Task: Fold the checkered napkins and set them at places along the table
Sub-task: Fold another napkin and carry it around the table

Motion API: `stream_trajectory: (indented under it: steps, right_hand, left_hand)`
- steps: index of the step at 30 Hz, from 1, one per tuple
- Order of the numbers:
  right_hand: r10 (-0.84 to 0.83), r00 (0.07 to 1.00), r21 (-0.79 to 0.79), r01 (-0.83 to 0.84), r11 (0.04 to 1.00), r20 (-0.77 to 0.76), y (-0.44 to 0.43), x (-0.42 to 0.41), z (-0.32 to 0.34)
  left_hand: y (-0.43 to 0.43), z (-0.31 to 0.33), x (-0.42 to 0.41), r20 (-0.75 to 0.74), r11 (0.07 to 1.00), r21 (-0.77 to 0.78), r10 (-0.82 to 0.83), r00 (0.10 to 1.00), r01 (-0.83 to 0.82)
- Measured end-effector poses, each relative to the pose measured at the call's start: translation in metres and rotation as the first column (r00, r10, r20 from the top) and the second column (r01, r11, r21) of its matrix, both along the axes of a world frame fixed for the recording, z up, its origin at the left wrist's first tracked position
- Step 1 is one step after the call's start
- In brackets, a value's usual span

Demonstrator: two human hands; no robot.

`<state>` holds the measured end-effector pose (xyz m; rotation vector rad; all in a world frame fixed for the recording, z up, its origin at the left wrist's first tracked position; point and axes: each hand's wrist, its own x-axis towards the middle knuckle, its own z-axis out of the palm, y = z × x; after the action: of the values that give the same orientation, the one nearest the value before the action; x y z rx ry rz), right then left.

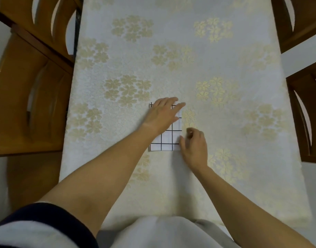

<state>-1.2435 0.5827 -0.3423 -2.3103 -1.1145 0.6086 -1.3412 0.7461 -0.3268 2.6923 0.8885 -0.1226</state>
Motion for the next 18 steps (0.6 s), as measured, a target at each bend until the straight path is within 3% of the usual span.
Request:
stream_trajectory:
  steps: [2,5,10,12,14,18]
  right_hand:
    - [-0.050,0.998,-0.152,0.045,0.987,-0.032,0.019,0.002,0.002]
    - [0.048,0.999,-0.326,-0.038,0.945,0.022,0.036,0.004,0.001]
    - [0.103,0.971,-0.342,-0.174,0.923,-0.216,0.046,0.030,0.011]
    - [0.144,0.960,-0.285,-0.211,0.935,-0.239,0.046,0.049,0.019]
    - [0.125,0.967,-0.229,-0.176,0.957,-0.223,0.047,0.068,0.024]
    - [-0.152,0.905,-0.114,0.116,0.987,-0.397,0.053,0.097,0.022]
  left_hand:
    - [0.009,0.005,0.008,-0.041,0.987,-0.033,-0.158,0.987,0.157]
    - [0.022,0.015,0.023,-0.158,0.966,-0.059,-0.258,0.953,0.251]
    - [0.033,0.023,0.037,-0.305,0.917,0.051,-0.364,0.880,0.396]
    - [0.038,0.028,0.037,-0.299,0.948,-0.076,-0.317,0.900,0.308]
    - [0.045,0.036,0.032,-0.220,0.943,-0.321,-0.167,0.961,0.090]
    - [0.050,0.034,0.015,-0.091,0.842,-0.505,0.166,0.982,-0.189]
